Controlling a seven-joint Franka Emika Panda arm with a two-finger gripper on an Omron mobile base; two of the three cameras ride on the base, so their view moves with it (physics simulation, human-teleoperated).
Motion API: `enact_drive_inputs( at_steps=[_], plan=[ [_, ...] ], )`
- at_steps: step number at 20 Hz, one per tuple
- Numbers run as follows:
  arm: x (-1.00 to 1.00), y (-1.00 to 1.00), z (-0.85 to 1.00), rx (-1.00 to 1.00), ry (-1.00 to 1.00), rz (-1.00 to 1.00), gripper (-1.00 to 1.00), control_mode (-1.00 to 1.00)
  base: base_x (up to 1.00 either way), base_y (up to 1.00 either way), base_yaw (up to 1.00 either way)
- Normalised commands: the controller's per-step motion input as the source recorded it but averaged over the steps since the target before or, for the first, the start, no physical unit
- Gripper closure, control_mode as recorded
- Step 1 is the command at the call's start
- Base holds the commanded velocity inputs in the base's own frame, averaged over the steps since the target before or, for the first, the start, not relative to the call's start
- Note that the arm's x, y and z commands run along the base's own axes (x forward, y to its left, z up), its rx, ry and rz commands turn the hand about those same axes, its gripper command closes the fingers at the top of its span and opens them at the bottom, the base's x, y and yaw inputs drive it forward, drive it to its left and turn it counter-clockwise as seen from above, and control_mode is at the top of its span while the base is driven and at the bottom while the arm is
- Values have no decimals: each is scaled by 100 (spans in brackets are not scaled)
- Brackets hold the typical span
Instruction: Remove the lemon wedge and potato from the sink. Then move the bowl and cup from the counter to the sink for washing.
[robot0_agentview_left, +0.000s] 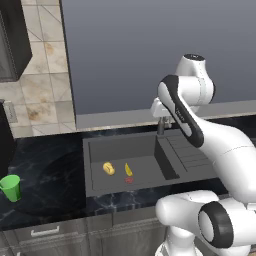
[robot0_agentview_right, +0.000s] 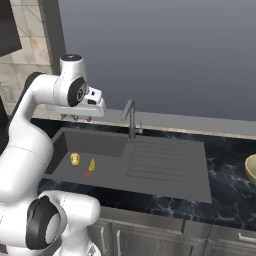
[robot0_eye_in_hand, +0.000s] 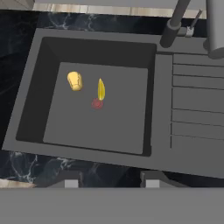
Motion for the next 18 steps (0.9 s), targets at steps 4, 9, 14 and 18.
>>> enact_drive_inputs(
  at_steps=[4,9,14,18],
  plan=[
    [-2,0,0,0,0,0,-100,-100,0,0,0],
    [-6,8,-1,0,0,0,-100,-100,0,0,0],
    [-1,27,-2,0,0,0,-100,-100,0,0,0],
    [0,35,-12,-3,0,0,-100,-100,0,0,0]
  ],
)
